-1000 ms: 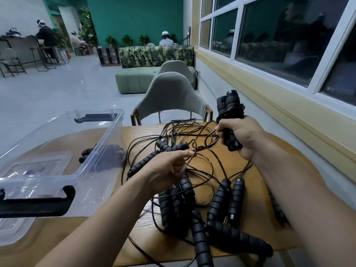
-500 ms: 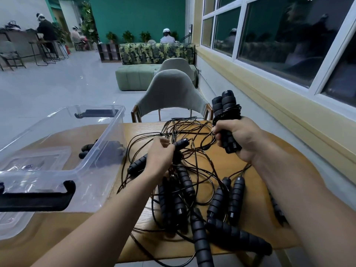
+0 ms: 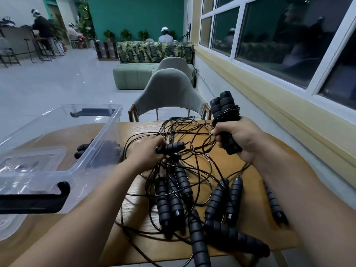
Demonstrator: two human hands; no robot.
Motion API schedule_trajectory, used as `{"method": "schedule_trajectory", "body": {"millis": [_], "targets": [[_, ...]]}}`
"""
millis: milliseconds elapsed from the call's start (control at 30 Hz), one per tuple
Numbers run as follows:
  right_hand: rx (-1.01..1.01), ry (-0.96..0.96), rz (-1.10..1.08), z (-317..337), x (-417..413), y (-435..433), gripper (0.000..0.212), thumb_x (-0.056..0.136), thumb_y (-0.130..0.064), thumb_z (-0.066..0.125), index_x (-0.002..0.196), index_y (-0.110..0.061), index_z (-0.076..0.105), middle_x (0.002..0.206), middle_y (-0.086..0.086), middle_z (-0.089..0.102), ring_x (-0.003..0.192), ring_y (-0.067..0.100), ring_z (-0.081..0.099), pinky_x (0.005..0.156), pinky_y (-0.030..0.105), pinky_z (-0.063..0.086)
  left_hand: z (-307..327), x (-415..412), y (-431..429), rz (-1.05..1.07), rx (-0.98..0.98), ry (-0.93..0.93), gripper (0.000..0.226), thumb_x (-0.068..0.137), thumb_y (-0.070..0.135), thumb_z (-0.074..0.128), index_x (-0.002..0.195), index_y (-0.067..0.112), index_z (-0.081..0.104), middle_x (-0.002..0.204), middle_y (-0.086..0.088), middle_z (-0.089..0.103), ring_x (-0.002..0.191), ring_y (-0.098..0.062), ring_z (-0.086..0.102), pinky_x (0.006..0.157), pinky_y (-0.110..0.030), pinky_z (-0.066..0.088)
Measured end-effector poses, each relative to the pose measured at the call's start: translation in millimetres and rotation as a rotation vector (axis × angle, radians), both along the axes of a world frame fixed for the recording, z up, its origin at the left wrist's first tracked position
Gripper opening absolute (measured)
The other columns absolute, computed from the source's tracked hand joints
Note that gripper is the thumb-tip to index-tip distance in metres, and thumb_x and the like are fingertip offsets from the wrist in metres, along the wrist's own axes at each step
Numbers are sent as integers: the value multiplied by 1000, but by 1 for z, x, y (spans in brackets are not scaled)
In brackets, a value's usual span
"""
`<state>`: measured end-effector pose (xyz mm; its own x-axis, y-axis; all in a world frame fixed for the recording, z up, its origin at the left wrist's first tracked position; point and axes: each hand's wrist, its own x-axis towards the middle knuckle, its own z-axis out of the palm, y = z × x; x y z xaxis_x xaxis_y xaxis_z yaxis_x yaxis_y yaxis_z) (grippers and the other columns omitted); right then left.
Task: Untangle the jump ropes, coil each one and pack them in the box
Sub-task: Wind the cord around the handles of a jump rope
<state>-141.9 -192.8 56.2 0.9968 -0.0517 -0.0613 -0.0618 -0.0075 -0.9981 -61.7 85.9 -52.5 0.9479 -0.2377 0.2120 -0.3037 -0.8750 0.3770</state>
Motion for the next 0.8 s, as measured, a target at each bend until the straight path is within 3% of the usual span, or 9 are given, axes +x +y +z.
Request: {"method": "schedule_trajectory", "body": {"millis": [133,300,500,633,800], "targets": [[-57,-18,-1,-1,-1,-3,19,83,10,71,98,-2,68,77,13,65,63,22,61,62,37,52,38,-9,8,-14,-249,-78,34,80,24,84,102,38,62,97,12,72,91,-15,69,85,-40,59],[-104,-21,1,-1,-1,-3,21,83,10,72,101,-1,68,79,13,67,62,22,61,60,35,53,83,-38,7,-94,-449,-126,35,74,42,93,105,41,78,104,14,67,95,-4,67,85,-28,54],[-156,-15,15,-2,-3,2,15,84,7,72,96,-1,69,74,14,65,59,22,59,55,32,50,102,-61,-11,-268,-464,-79,30,86,20,83,110,39,78,104,10,67,97,-9,66,88,-30,53],[-203,-6,27,-1,-3,1,10,85,3,73,93,-3,69,64,10,63,53,21,58,47,25,45,115,-70,-14,-271,-498,2,25,83,20,85,101,35,77,87,9,72,79,-9,66,77,-33,53],[-208,-73,134,1,-1,7,18,83,4,76,99,-1,69,75,19,65,67,31,60,65,42,49,106,-71,-26,-209,-411,21,32,72,24,93,96,33,75,88,9,77,83,-6,73,78,-33,62]]}}
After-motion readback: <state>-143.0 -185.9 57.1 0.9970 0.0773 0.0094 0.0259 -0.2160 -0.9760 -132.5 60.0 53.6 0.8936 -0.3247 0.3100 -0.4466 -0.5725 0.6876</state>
